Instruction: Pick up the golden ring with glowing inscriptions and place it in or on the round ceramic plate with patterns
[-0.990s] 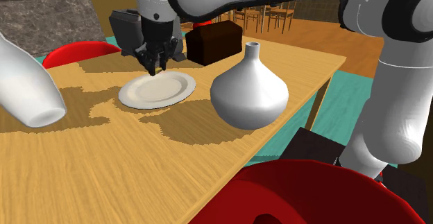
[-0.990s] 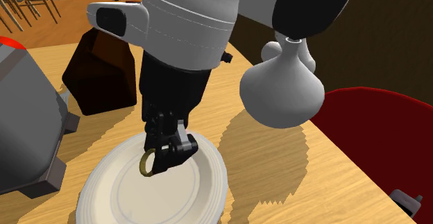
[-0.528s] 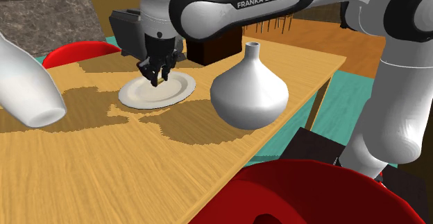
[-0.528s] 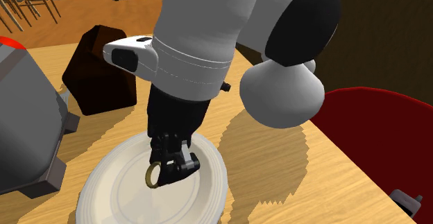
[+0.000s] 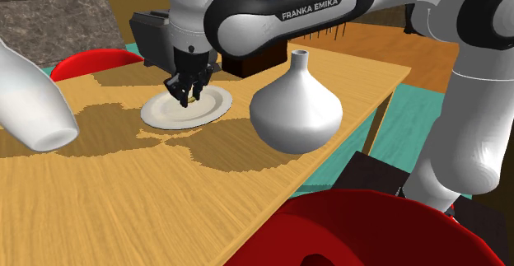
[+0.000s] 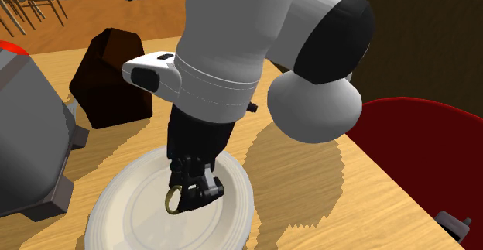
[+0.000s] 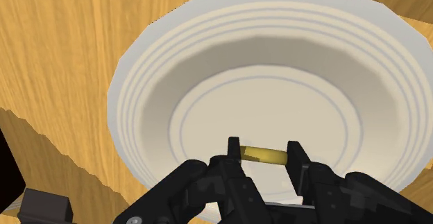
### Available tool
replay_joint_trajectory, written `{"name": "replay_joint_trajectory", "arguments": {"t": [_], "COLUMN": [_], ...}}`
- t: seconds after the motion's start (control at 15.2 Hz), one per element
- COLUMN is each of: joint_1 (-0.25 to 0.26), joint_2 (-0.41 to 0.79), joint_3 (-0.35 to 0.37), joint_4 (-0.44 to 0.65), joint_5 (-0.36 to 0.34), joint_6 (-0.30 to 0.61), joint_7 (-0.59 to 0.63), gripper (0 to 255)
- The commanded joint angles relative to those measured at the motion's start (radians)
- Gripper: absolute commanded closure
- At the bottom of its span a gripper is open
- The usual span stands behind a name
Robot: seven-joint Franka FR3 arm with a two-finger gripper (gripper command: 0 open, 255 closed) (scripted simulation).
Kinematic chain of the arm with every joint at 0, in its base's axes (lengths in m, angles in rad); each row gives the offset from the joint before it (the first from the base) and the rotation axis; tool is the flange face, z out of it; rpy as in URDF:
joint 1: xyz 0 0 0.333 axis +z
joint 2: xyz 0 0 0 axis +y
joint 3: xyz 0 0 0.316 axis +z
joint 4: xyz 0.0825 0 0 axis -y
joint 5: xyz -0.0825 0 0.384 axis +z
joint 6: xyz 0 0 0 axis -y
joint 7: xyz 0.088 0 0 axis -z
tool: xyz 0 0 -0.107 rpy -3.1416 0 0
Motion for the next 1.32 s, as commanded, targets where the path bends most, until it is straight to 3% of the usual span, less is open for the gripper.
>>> {"name": "replay_joint_trajectory", "arguments": {"t": [0.0,0.07,0.13,0.46,0.73,1.25], "joint_1": [-0.001,-0.001,0.0,-0.001,0.003,0.003], "joint_2": [0.004,0.004,0.005,0.004,-0.041,-0.041], "joint_3": [-0.001,-0.001,-0.001,-0.001,0.01,0.01], "joint_4": [-0.005,-0.005,-0.004,-0.005,0.059,0.059], "joint_5": [0.0,0.0,-0.001,0.0,0.032,0.032], "joint_6": [0.001,0.001,0.0,0.001,-0.102,-0.102], "joint_7": [0.0,0.0,0.001,0.0,-0.02,-0.02], "gripper": [255,255,0,0,0,0]}}
